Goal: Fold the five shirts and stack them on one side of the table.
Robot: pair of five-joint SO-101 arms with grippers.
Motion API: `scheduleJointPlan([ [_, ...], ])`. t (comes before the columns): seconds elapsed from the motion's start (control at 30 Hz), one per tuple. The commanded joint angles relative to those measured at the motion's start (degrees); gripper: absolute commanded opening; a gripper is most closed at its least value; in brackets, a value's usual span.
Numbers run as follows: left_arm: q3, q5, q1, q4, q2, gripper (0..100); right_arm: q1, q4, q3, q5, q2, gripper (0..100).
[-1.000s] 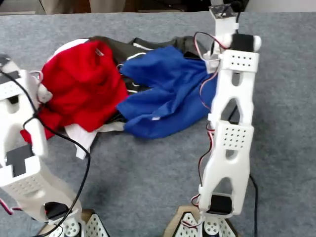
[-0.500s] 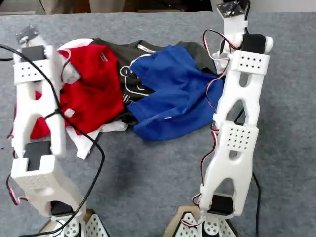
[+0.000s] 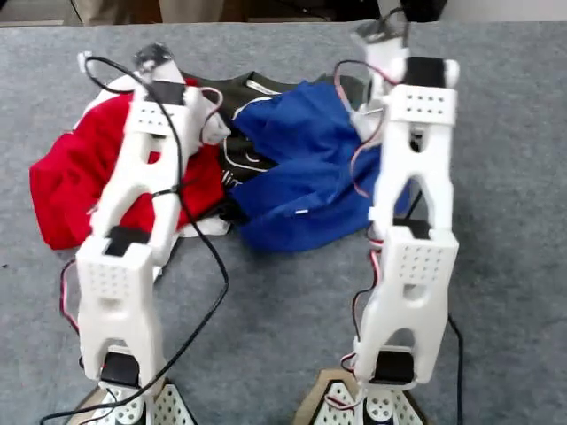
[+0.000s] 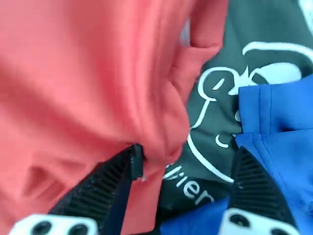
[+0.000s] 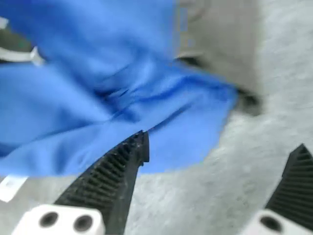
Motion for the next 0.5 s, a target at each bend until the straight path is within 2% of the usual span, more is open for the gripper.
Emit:
scheduleJointPlan([
  [0.0,-6.86,0.62,0.35,-0.88,5.58,30,-3.74,0.09,9.01,0.35,-6.46,39.8],
  [0.2,-14.33,0.18,-1.05,-0.35,17.01,19,-7.60,-3.78,17.80,0.35,-6.20,39.8],
  [0.33,-18.64,-0.44,-5.01,-0.35,19.30,2,-8.22,-6.24,21.32,0.35,-5.49,39.7],
  [0.47,-19.43,-0.79,-8.97,-0.09,20.70,2,-8.22,-8.88,23.52,0.35,-2.68,39.7],
])
